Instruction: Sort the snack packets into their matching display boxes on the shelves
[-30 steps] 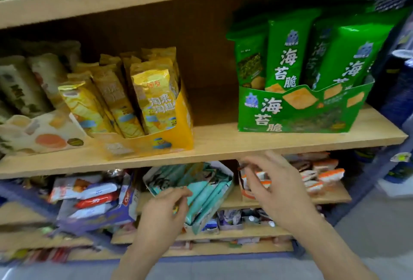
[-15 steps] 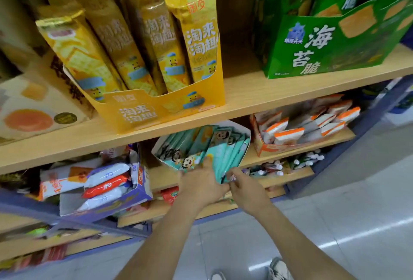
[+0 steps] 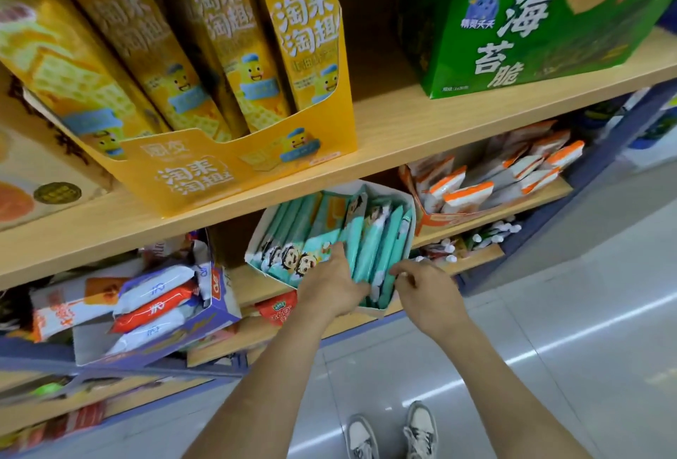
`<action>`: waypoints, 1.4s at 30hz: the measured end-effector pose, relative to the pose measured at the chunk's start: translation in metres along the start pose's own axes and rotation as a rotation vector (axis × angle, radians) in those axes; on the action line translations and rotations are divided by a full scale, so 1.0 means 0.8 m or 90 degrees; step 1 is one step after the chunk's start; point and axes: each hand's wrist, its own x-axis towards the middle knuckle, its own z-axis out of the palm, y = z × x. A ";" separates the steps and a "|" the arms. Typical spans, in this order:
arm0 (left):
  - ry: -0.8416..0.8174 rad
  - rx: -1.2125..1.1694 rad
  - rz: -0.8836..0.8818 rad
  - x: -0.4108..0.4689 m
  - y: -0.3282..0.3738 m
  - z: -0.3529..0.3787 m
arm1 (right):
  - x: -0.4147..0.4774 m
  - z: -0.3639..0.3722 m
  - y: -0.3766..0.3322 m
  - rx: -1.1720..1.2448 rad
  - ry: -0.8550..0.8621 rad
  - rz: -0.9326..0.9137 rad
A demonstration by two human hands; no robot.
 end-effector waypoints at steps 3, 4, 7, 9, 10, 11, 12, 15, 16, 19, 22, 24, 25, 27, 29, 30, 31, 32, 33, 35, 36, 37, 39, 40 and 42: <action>0.042 -0.104 -0.016 0.001 -0.017 -0.017 | 0.000 -0.003 -0.008 0.159 0.020 0.035; 0.049 -0.151 -0.021 -0.002 -0.022 -0.024 | -0.001 -0.003 -0.015 0.240 0.021 0.068; 0.103 -0.179 0.025 -0.026 -0.022 -0.040 | -0.004 -0.003 -0.040 0.500 -0.037 0.168; 0.160 -0.076 0.093 -0.051 -0.010 -0.039 | -0.007 -0.001 -0.058 0.653 -0.114 0.202; 0.184 -0.019 0.139 -0.065 -0.002 -0.035 | -0.007 0.001 -0.064 0.668 -0.113 0.188; 0.190 0.016 0.188 -0.078 0.005 -0.029 | -0.007 0.003 -0.068 0.657 -0.078 0.164; 0.171 0.022 0.236 -0.088 0.011 -0.022 | -0.007 0.004 -0.069 0.634 -0.020 0.146; -0.070 -0.232 0.310 -0.092 0.015 -0.027 | -0.005 -0.011 -0.053 0.594 0.129 0.152; -0.101 -0.325 0.284 -0.081 0.010 -0.031 | -0.006 -0.019 -0.045 0.595 0.134 0.169; 0.057 -0.137 0.132 -0.010 -0.003 -0.035 | -0.010 -0.035 -0.020 0.622 0.095 0.208; -0.011 0.101 0.068 0.037 0.007 -0.022 | -0.014 -0.036 -0.010 0.636 0.101 0.220; -0.031 0.114 0.047 0.054 0.018 -0.011 | -0.016 -0.033 -0.007 0.647 0.094 0.213; -0.019 0.107 0.040 0.059 0.022 -0.007 | -0.017 -0.032 -0.006 0.658 0.090 0.212; -0.007 0.042 0.007 0.070 0.026 -0.004 | -0.019 -0.029 -0.002 0.679 0.090 0.227; -0.021 -0.060 -0.045 0.073 0.024 -0.005 | -0.020 -0.029 0.002 0.681 0.097 0.238; -0.021 -0.100 -0.056 0.074 0.020 -0.005 | -0.021 -0.030 0.002 0.671 0.105 0.233; -0.006 -0.131 -0.060 0.072 0.016 -0.008 | -0.023 -0.033 0.001 0.653 0.116 0.223; 0.023 -0.180 -0.063 0.068 0.011 -0.013 | -0.024 -0.035 -0.001 0.634 0.126 0.209; 0.057 -0.260 -0.064 0.058 0.006 -0.022 | -0.024 -0.038 -0.004 0.621 0.133 0.193; 0.094 -0.496 -0.060 0.032 -0.001 -0.042 | -0.024 -0.042 -0.010 0.613 0.140 0.157; 0.067 -0.621 -0.064 0.013 -0.001 -0.052 | -0.024 -0.043 -0.013 0.603 0.138 0.142; 0.016 -0.724 -0.066 -0.007 0.001 -0.058 | -0.023 -0.042 -0.017 0.590 0.133 0.132; -0.065 -0.799 -0.033 -0.036 0.007 -0.055 | -0.020 -0.038 -0.028 0.578 0.123 0.122; -0.074 -0.805 -0.013 -0.045 0.012 -0.049 | -0.019 -0.035 -0.034 0.584 0.120 0.127; -0.061 -0.808 0.022 -0.053 0.022 -0.036 | -0.018 -0.029 -0.045 0.619 0.091 0.154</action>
